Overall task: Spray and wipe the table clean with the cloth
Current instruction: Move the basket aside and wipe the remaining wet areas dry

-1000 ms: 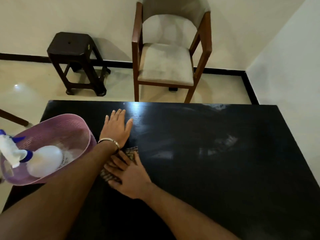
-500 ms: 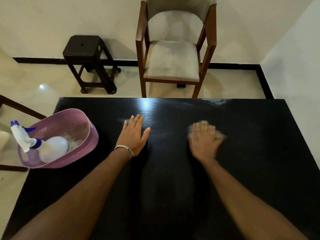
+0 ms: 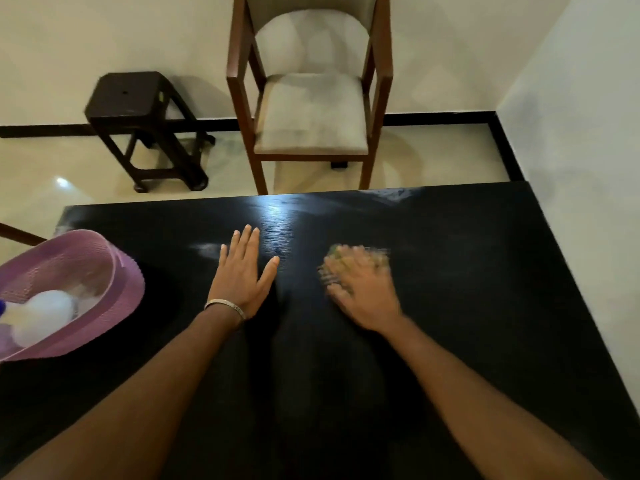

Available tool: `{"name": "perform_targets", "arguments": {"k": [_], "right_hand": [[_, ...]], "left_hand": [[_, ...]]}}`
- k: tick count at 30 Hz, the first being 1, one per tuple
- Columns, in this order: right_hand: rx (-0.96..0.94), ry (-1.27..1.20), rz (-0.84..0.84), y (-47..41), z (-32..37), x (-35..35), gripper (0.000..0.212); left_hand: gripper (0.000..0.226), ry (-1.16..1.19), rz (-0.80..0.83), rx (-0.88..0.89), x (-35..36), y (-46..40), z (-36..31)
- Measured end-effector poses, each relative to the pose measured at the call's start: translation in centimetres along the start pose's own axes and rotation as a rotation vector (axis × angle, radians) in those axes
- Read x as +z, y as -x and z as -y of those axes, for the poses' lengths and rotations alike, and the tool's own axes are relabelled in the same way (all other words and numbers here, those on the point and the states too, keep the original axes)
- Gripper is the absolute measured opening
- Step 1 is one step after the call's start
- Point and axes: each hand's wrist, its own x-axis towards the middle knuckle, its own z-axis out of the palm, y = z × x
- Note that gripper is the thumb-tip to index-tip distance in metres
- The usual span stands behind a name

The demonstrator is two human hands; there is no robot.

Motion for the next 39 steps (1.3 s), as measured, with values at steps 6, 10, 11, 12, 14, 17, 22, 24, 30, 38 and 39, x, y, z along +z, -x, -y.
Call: {"name": "perform_targets", "arguments": {"k": [6,10,11,12,14,17,22,24,30,38,39], "right_hand": [[0.732,-0.076,-0.053,4.7,-18.0,-6.5,0.061],[0.973,-0.115,-0.096,0.8,-18.2,-6.9,0.059],[0.954,-0.118,-0.098,-1.1,-17.4,-6.9,0.059],[0.9,-0.117,-0.093,-3.1,-16.5,-6.9,0.058],[0.722,-0.088,-0.058,-7.4,-13.7,-6.6,0.058],[0.401,-0.05,0.015,-13.0,-6.9,-5.4,0.058],[-0.014,0.025,0.171,-15.8,2.7,-3.2,0.059],[-0.086,0.002,0.167,-15.6,1.1,-3.7,0.059],[0.375,-0.043,-0.002,-11.9,-16.2,-7.4,0.062],[0.773,-0.095,-0.072,-9.7,-19.4,-8.2,0.059],[0.704,-0.081,-0.081,-10.6,-16.8,-7.6,0.059]], "left_hand": [[0.072,0.04,0.03,0.063,2.3,-1.4,-3.2],[0.074,-0.026,0.036,0.066,2.6,-2.6,-3.3],[0.074,-0.041,0.032,0.066,2.5,-3.0,-3.2],[0.074,-0.051,0.03,0.067,2.3,-3.4,-3.0],[0.075,-0.063,0.028,0.067,1.9,-4.3,-2.6],[0.075,-0.05,0.004,0.066,1.6,-5.7,-2.1],[0.078,-0.031,0.024,0.049,2.2,-7.5,-2.0],[0.076,-0.033,0.033,0.054,2.8,-8.2,-2.4],[0.075,0.031,0.021,0.068,4.1,-9.1,-4.0],[0.074,0.007,0.013,-0.033,3.9,-7.2,0.0],[0.074,-0.004,0.009,-0.043,3.7,-7.0,0.4]]}}
